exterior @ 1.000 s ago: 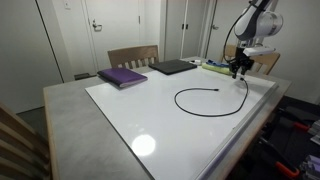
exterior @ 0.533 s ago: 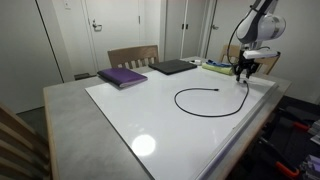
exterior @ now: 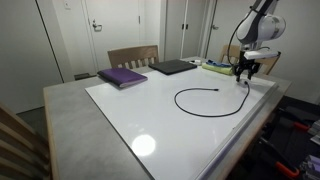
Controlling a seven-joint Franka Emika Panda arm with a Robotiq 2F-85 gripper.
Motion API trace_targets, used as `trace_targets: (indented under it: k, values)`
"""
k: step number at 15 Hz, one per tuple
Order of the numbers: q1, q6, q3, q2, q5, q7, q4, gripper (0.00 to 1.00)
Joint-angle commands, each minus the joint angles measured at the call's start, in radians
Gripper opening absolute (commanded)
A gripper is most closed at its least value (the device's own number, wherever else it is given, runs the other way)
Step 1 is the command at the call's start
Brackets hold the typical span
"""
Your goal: Straighten out the cable
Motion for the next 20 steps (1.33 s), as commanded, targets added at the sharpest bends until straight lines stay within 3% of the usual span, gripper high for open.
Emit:
trace_targets:
  k: [1,5,10,17,18,20]
  values:
    - [0.051,-0.067,-0.026,-0.033,-0.074,-0.026,0.003,0.97]
    - [0.114,-0.192,0.009,-0.100,-0.186,-0.093,0.020,1.00]
    - [0.155,-0.235,0.153,-0.141,-0.150,-0.226,0.021,1.00]
    - [0.174,-0.234,0.288,-0.127,-0.154,-0.482,-0.010,1.00]
    - [0.186,-0.217,0.263,-0.123,-0.161,-0.400,-0.003,1.00]
    - [0.190,-0.217,0.268,-0.122,-0.160,-0.401,-0.003,1.00]
